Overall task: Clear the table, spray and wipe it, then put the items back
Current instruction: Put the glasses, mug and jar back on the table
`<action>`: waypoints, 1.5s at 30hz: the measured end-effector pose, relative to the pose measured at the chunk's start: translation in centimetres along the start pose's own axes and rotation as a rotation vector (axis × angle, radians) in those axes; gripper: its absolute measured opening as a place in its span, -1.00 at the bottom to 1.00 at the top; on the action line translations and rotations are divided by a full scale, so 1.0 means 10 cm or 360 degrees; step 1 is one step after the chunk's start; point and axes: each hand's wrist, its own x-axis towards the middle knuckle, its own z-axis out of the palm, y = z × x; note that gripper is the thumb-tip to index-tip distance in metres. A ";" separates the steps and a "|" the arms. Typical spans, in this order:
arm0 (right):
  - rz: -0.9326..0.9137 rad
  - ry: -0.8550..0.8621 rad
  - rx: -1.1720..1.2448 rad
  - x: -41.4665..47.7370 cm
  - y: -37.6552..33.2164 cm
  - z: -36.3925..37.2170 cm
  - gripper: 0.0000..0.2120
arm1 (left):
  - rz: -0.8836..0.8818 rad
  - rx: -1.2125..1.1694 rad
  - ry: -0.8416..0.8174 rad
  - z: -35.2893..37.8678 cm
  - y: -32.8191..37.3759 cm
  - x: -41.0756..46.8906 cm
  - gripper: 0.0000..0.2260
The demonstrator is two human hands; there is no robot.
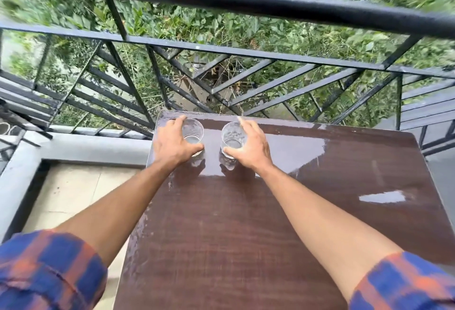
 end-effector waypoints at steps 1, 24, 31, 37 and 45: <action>0.0006 0.0008 0.0002 0.00 0.00 0.01 -0.03 | -0.0005 0.0006 -0.0010 0.00 0.01 0.00 -0.10; 0.0463 -0.0243 0.0489 -0.91 0.54 -0.13 -0.60 | -0.0293 -0.0328 0.0175 0.20 -0.23 -1.34 -0.67; 0.0429 -0.0560 0.0544 -1.86 0.55 0.12 -0.85 | -0.0560 -0.0424 0.0262 0.42 -0.60 -2.76 -0.96; 0.0112 -0.1010 0.0432 -2.66 0.06 0.62 -0.84 | -0.1183 -0.0539 0.0574 0.24 -1.23 -4.27 -0.92; -0.0923 -0.1551 -0.0210 -3.32 -0.82 1.44 -0.75 | -0.2022 -0.0749 0.0608 0.48 -2.48 -5.92 -0.94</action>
